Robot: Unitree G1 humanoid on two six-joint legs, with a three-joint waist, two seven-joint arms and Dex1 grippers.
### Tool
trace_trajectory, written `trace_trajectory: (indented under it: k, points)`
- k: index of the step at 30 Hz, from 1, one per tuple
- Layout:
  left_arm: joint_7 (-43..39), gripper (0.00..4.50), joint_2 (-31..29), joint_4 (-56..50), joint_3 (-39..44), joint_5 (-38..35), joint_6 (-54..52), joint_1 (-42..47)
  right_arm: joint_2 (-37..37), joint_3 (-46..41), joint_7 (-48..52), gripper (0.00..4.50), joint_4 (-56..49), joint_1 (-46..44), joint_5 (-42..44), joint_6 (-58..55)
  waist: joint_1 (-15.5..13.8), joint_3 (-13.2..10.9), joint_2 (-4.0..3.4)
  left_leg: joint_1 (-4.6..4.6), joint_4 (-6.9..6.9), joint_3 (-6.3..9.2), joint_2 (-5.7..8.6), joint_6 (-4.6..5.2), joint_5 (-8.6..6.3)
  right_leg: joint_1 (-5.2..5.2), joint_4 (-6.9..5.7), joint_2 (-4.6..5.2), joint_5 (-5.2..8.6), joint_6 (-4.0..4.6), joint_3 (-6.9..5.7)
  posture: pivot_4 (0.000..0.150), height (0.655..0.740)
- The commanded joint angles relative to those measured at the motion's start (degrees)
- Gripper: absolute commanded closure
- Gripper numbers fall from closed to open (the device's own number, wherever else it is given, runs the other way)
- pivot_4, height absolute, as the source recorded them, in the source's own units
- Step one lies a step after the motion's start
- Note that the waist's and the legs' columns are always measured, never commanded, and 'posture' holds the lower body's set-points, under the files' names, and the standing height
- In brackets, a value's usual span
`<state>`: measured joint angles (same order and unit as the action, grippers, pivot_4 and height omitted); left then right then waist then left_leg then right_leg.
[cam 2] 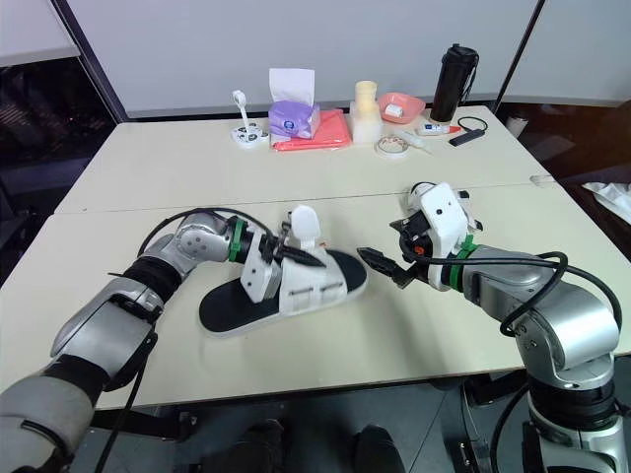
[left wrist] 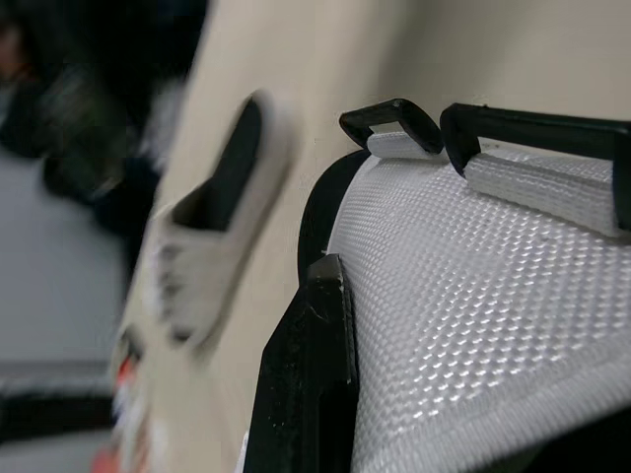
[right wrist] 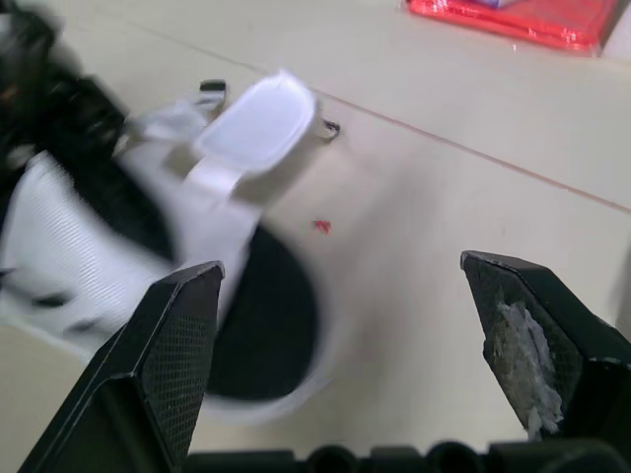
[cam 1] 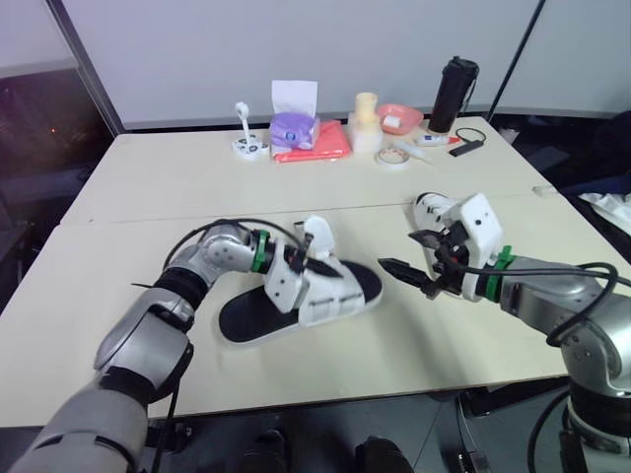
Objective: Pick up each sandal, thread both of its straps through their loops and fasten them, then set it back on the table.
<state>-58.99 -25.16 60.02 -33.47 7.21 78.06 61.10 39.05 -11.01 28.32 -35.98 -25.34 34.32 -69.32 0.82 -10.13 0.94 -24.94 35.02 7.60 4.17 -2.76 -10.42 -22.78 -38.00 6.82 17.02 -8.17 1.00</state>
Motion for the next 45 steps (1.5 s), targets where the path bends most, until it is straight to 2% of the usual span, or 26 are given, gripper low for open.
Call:
trace_trajectory:
  k: [1,5,9,13,17,22,25,27,31,32,40,45]
  points:
    - [-1.44,4.32,-1.09,2.45,-2.38,-2.91,7.79,3.73,0.91,-2.41,-0.3,0.3,-3.02,0.05,1.22,1.06,0.0,-0.01,0.01,0.0,0.01,0.0,0.0,0.0,0.0,0.0,-0.01,0.0,0.0,0.0,0.0,0.15,0.74]
    - [2.42,4.32,-1.02,6.63,-2.33,4.91,13.97,6.14,0.62,-2.79,-1.17,0.3,-4.55,0.8,1.98,0.49,-0.09,-0.04,0.06,0.0,0.05,0.01,0.0,0.01,0.0,0.02,-0.02,0.0,0.0,-0.01,-0.01,0.15,0.74]
    - [7.67,4.32,-0.57,8.01,0.33,12.55,14.44,7.62,0.27,-2.58,-2.1,0.3,-5.25,1.07,2.44,0.28,-0.08,-0.04,0.08,0.0,0.08,0.01,0.01,0.03,-0.01,0.06,-0.01,0.0,0.01,-0.02,-0.02,0.15,0.74]
    - [16.94,4.32,-0.79,7.98,2.73,23.09,12.35,9.12,0.08,-1.89,-3.03,0.3,-5.5,1.15,2.95,0.42,-0.1,-0.07,0.12,0.0,0.08,0.03,0.01,0.03,-0.01,0.05,-0.03,-0.01,0.01,-0.03,-0.05,0.15,0.74]
    - [37.21,4.32,-1.99,5.64,0.9,39.29,6.33,10.91,-0.35,-0.95,-4.09,0.3,-6.01,1.25,3.42,0.41,-0.06,-0.07,0.13,0.0,0.09,0.03,0.02,0.03,-0.01,0.06,-0.04,-0.01,0.01,-0.05,-0.06,0.15,0.74]
    - [70.02,4.32,-2.91,4.06,-11.98,61.87,-2.24,14.18,-0.77,-0.34,-5.19,0.3,-6.82,1.42,4.1,0.04,-0.16,-0.1,0.18,0.0,0.09,0.02,0.03,0.03,-0.01,0.06,-0.07,-0.01,0.03,-0.1,-0.06,0.15,0.74]
    - [85.18,3.41,-2.3,5.85,-20.97,70.86,-6.02,16.16,-0.76,-0.08,-5.59,0.3,-6.89,1.51,4.31,-0.05,-0.17,-0.11,0.2,0.0,0.1,0.01,0.04,0.02,-0.01,0.08,-0.08,-0.01,0.05,-0.13,-0.06,0.15,0.74]
    - [93.44,2.39,-1.78,7.04,-25.63,74.78,-7.78,17.04,-0.65,0.29,-5.81,0.3,-7.03,1.73,4.5,-0.02,-0.17,-0.12,0.21,-0.01,0.09,0.0,0.05,0.02,-0.01,0.07,-0.08,-0.01,0.06,-0.15,-0.05,0.15,0.74]
    - [105.44,0.39,-1.22,9.28,-32.71,79.72,-10.49,18.57,0.34,2.59,-5.9,0.3,-6.77,2.37,3.45,1.08,-0.35,-0.13,0.29,0.0,0.12,0.02,0.05,0.02,-0.02,0.1,-0.08,0.0,0.07,-0.17,-0.07,0.15,0.74]
    - [107.31,0.02,-1.31,9.74,-33.89,80.31,-10.82,18.89,0.6,3.36,-5.85,0.3,-6.61,2.52,2.94,1.63,-0.33,-0.13,0.29,0.0,0.13,0.01,0.05,0.02,-0.02,0.12,-0.08,0.0,0.07,-0.17,-0.07,0.15,0.74]
    - [112.16,0.02,-6.4,11.98,-35.28,77.91,-7.96,20.28,1.78,13.2,-5.35,0.3,-0.21,0.89,-6.71,11.51,0.36,-0.16,0.35,0.04,0.08,-0.03,0.02,0.02,-0.02,0.06,-0.11,-0.01,0.07,-0.18,-0.05,0.15,0.74]
    - [106.32,0.02,-10.87,13.42,-30.02,70.28,-1.19,19.78,0.93,18.55,-4.38,0.3,5.5,-0.71,-12.65,17.26,0.06,-0.2,0.4,0.03,0.07,-0.06,0.02,0.02,-0.01,0.03,-0.12,-0.01,0.07,-0.18,-0.04,0.15,0.74]
